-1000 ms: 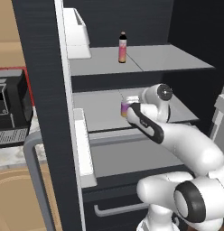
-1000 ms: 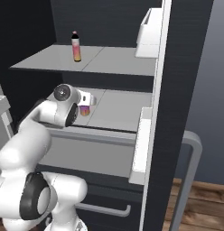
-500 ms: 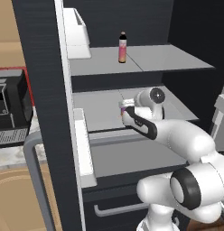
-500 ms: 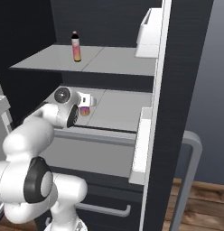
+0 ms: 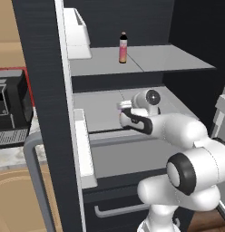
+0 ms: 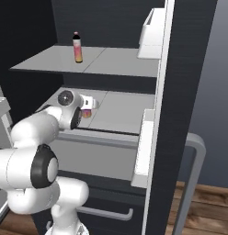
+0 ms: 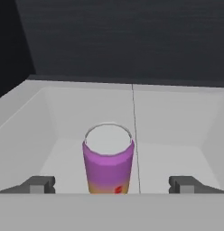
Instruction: Open the fridge, grab two sodas, and place both sodas inside the bowl with ice on the dining counter.
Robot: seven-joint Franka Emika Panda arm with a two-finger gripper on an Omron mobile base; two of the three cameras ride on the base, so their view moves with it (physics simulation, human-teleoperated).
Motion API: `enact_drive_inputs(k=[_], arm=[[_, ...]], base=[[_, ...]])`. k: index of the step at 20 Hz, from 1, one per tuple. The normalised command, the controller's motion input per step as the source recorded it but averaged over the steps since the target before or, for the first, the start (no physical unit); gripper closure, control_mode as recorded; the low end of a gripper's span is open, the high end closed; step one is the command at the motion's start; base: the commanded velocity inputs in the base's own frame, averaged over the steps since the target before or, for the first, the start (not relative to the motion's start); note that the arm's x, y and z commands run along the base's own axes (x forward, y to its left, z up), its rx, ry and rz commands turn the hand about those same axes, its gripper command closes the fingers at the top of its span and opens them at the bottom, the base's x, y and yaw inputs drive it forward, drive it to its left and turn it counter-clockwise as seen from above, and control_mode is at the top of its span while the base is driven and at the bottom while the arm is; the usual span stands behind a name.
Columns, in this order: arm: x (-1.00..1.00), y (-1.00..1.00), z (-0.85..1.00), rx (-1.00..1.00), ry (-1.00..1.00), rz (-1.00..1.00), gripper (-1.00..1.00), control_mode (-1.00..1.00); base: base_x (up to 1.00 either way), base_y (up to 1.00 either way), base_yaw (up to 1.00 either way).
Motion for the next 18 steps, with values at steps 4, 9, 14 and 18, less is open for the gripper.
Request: enact_drive_inputs(k=[4, 9, 14, 18], arm=[[0.24, 0.01, -0.16, 0.0, 0.0, 0.0, -1.0, -1.0], [0.16, 0.05, -0.13, 0.0, 0.0, 0.0, -1.0, -1.0], [0.07, 0.07, -0.06, 0.0, 0.0, 0.0, -1.0, -1.0], [0.16, 0.0, 0.0, 0.0, 0.0, 0.0, -1.0, -1.0]], base=[[0.0, 0.0, 0.0], [0.0, 0.0, 0.0], [0.0, 0.0, 0.0], [0.0, 0.0, 0.0]])
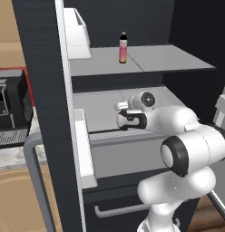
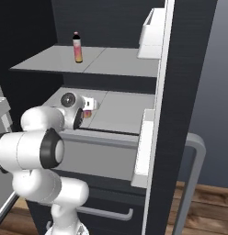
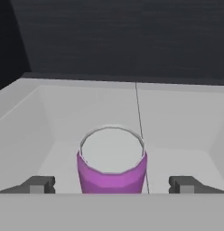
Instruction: Open the fridge, grab two sodas, and place both sodas inside the bowl with ice on the dining counter.
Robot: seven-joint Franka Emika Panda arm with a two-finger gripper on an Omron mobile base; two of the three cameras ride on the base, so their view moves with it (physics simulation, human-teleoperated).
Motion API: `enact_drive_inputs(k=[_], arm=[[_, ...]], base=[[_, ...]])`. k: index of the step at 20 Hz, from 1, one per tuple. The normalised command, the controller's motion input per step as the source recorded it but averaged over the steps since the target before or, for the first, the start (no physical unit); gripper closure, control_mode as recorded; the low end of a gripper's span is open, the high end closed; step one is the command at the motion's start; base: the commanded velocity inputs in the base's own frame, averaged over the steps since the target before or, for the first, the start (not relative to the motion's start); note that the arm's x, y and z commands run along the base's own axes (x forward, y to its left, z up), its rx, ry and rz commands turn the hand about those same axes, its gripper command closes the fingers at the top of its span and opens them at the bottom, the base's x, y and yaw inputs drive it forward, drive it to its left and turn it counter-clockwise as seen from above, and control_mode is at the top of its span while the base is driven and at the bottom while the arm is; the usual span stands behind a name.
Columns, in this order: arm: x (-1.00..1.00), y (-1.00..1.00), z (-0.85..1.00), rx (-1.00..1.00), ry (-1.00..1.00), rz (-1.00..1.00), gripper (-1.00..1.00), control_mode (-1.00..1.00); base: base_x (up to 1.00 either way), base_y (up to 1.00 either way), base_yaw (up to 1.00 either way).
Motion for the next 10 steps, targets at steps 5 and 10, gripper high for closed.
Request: enact_drive_inputs(k=[5, 10], arm=[[0.16, 0.0, -0.01, 0.0, 0.0, 0.0, -1.0, -1.0], [0.12, 0.0, -0.07, 0.0, 0.0, 0.0, -1.0, -1.0]], base=[[0.0, 0.0, 0.0], [0.0, 0.0, 0.0]])
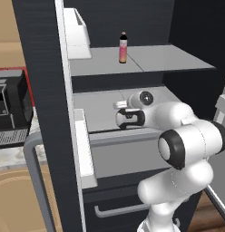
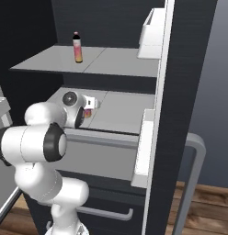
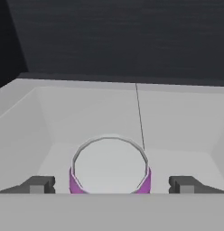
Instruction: Open the fridge, grab two sodas, and place both sodas inside the bowl with ice on the dining counter.
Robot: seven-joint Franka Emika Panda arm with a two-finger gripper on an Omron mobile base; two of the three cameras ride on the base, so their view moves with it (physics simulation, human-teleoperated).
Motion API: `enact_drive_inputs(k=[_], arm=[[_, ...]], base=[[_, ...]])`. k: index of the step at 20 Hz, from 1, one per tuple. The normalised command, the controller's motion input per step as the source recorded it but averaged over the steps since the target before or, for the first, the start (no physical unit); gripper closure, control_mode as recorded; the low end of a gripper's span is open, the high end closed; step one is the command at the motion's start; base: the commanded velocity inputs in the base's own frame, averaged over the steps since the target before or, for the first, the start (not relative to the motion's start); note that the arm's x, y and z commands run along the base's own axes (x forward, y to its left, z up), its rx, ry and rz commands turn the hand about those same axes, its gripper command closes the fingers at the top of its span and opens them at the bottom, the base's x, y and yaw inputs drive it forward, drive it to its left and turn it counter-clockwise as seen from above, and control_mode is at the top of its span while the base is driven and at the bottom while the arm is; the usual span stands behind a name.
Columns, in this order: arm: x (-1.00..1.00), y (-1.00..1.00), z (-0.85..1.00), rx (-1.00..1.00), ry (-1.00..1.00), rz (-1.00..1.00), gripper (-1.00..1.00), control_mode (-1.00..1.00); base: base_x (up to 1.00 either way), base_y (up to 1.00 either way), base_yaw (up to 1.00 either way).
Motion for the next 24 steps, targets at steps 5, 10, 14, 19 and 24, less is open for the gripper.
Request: enact_drive_inputs(k=[5, 10, 14, 19, 24], arm=[[0.11, 0.0, -0.15, 0.0, 0.0, 0.0, -1.0, -1.0], [0.09, 0.01, -0.18, 0.0, 0.0, 0.0, 1.0, -1.0], [0.08, 0.03, -0.15, 0.0, 0.0, 0.0, 1.0, -1.0], [0.0, 0.03, -0.04, -0.04, 0.0, 0.0, 1.0, -1.0], [0.0, 0.0, 0.0, -0.02, 0.0, 0.0, 1.0, -1.0]], base=[[0.0, 0.0, 0.0], [0.0, 0.0, 0.0], [0.0, 0.0, 0.0], [0.0, 0.0, 0.0], [0.0, 0.0, 0.0]])
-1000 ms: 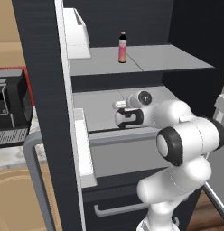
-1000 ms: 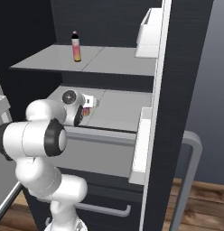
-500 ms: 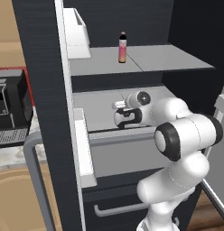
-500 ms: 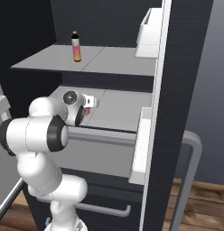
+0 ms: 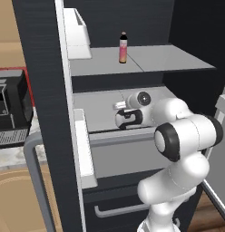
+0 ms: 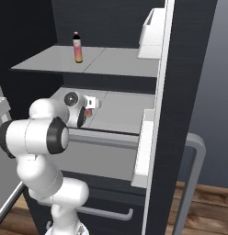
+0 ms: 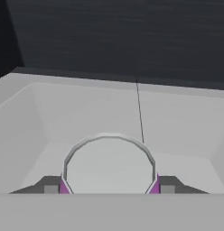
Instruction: Open the fridge, grab two sodas, and place both sodas inside the bowl with ice on the dining counter.
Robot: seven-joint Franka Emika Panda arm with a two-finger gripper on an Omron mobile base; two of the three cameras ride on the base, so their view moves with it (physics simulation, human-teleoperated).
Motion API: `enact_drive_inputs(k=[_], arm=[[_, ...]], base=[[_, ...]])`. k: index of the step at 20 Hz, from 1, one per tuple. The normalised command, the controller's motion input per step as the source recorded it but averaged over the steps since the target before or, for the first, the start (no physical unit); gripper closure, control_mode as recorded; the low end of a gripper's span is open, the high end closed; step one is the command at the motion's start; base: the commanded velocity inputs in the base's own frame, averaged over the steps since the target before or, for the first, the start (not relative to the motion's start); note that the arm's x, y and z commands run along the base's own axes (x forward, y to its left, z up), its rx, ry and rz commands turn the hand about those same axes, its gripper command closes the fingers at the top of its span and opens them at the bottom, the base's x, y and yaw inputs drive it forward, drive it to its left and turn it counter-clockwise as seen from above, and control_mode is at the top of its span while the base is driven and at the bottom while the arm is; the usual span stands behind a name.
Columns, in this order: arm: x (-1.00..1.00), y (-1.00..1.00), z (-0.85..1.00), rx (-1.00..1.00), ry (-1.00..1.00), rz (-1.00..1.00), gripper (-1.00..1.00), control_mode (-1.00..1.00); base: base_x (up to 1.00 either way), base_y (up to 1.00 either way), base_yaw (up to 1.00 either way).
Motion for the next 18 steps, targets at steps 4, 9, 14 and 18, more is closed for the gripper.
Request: enact_drive_inputs(k=[4, 9, 14, 18], arm=[[0.0, -0.01, -0.03, 0.0, 0.0, 0.0, 1.0, -1.0], [-0.03, -0.03, -0.02, 0.0, 0.0, 0.0, 1.0, -1.0], [-0.24, 0.0, 0.0, 0.0, 0.0, 0.0, 1.0, -1.0], [-0.58, 0.0, 0.16, 0.0, -0.01, 0.0, 1.0, -1.0]], base=[[0.0, 0.0, 0.0], [0.0, 0.0, 0.0], [0.0, 0.0, 0.0], [0.0, 0.0, 0.0]])
